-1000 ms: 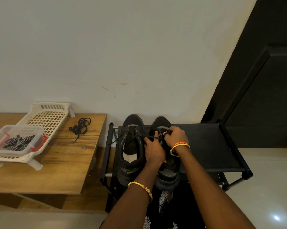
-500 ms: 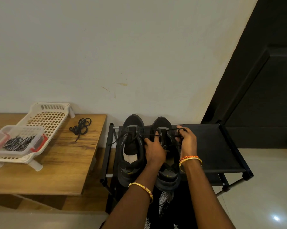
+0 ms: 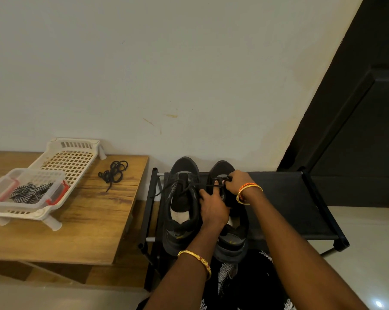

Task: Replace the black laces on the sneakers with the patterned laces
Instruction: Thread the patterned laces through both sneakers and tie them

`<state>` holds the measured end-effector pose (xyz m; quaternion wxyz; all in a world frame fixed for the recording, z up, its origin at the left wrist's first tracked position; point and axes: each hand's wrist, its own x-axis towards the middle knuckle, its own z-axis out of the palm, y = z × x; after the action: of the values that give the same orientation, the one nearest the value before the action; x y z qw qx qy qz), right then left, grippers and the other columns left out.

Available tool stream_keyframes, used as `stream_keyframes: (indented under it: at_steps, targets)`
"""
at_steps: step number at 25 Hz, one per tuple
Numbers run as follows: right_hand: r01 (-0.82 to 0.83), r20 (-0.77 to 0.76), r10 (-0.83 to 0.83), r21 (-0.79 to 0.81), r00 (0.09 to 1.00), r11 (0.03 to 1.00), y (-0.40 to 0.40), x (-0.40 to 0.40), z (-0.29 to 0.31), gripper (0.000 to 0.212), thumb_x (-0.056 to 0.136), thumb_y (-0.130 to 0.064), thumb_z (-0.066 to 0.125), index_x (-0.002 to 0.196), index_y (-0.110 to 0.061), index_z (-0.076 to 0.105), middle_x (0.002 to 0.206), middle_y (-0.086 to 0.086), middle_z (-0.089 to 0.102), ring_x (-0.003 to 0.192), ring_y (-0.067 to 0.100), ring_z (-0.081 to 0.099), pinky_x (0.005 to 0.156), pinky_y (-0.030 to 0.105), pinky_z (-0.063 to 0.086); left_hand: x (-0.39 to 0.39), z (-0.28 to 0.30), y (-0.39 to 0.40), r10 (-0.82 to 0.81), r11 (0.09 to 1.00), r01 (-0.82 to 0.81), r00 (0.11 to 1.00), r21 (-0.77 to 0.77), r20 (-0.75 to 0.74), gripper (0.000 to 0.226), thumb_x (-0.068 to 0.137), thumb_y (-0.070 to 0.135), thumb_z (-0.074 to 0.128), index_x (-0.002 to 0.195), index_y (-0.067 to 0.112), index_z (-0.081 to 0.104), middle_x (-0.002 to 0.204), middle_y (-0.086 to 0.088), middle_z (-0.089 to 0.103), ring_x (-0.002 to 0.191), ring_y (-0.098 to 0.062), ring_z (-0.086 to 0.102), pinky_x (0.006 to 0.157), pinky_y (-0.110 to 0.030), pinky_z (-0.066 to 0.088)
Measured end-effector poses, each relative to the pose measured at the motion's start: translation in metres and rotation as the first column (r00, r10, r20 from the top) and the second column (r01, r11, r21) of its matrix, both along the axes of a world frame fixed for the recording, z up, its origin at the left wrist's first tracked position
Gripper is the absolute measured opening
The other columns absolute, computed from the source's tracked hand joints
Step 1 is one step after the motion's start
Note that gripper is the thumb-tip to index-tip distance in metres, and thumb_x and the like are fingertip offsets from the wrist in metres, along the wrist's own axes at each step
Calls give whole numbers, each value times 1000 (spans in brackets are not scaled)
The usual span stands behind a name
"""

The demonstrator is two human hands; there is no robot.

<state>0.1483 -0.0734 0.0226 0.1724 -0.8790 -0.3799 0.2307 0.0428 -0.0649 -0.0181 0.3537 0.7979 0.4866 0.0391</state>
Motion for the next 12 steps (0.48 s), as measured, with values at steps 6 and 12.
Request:
stream_keyframes:
  at_steps: [6, 12]
  targets:
    - [209, -139, -188, 159, 972, 965, -27, -9, -17, 24, 94, -16, 50, 108, -3, 64, 104, 18, 65, 88, 28, 60, 75, 34, 49, 4, 1, -3, -47, 999, 48, 998, 24, -38, 70, 95, 20, 53, 152, 30, 14, 148, -19, 19, 130, -40, 34, 108, -43, 35]
    - [235, -81, -221, 327, 972, 915, -29, -17, -21, 18, 88, -16, 56, 73, -8, 62, 69, 11, 60, 66, 24, 54, 60, 27, 43, 4, 3, -6, 33, 999, -34, 999, 18, 40, 53, 95, 17, 51, 144, 24, 33, 143, -16, 29, 128, -40, 39, 108, -43, 36]
